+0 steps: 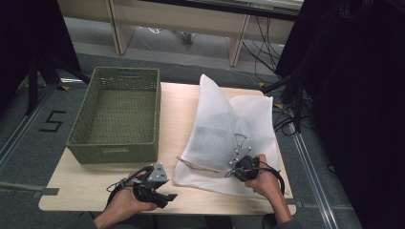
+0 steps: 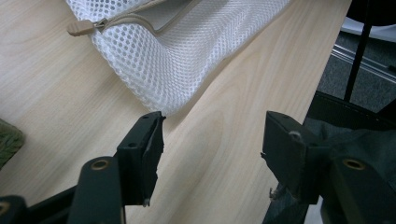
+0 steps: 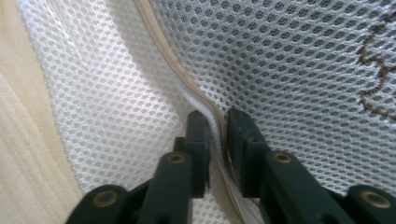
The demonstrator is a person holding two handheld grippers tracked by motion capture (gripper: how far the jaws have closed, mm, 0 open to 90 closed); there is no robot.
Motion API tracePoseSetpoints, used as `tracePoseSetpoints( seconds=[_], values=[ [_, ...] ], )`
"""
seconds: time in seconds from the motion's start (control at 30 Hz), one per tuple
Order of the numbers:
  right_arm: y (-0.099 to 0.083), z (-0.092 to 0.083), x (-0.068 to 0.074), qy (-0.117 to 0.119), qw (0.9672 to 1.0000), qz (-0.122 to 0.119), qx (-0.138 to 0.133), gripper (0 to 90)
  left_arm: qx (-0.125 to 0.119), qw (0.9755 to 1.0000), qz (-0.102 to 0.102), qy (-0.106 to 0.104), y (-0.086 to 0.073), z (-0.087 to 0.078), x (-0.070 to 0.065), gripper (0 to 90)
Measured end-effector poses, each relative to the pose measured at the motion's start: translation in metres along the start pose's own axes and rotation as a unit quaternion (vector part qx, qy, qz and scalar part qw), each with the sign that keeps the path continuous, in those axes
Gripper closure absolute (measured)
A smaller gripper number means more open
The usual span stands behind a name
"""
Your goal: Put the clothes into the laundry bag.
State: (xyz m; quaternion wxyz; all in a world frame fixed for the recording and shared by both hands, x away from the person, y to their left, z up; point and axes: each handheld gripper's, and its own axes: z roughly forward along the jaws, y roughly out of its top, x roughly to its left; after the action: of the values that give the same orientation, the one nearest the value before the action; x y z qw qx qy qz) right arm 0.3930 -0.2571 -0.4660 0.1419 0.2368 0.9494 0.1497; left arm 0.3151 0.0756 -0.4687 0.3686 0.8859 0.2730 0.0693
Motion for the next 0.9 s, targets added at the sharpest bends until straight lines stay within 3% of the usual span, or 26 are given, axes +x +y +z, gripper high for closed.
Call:
tracePoseSetpoints(
  seconds=[0.27,0.4,0.6,0.77,0.8,0.9],
  values=[
    [-0.005,-0.015,0.006,-0.024,0.999,0.02,-0.032,67.4,-0.002,1.0,0.001,0.003,-0.002,-0.006,0.0,36.5],
    [-0.007,-0.028,0.011,-0.038,0.997,0.026,-0.061,63.0,-0.01,0.9999,-0.004,0.008,-0.004,-0.012,0.001,35.7],
    [-0.008,-0.037,0.017,-0.044,0.9952,0.03,-0.082,58.9,-0.02,0.9996,-0.012,0.016,-0.009,-0.023,0.005,35.4],
    [-0.011,-0.043,0.02,-0.051,0.9915,0.052,-0.108,55.1,-0.028,0.999,-0.021,0.027,-0.014,-0.032,0.009,35.2],
    [-0.013,-0.046,0.02,-0.059,0.9887,0.073,-0.117,52.7,-0.03,0.9989,-0.024,0.029,-0.016,-0.035,0.011,35.1],
    [-0.017,-0.048,0.018,-0.069,0.9858,0.093,-0.121,50.7,-0.034,0.9985,-0.028,0.032,-0.019,-0.04,0.011,34.8]
  ],
)
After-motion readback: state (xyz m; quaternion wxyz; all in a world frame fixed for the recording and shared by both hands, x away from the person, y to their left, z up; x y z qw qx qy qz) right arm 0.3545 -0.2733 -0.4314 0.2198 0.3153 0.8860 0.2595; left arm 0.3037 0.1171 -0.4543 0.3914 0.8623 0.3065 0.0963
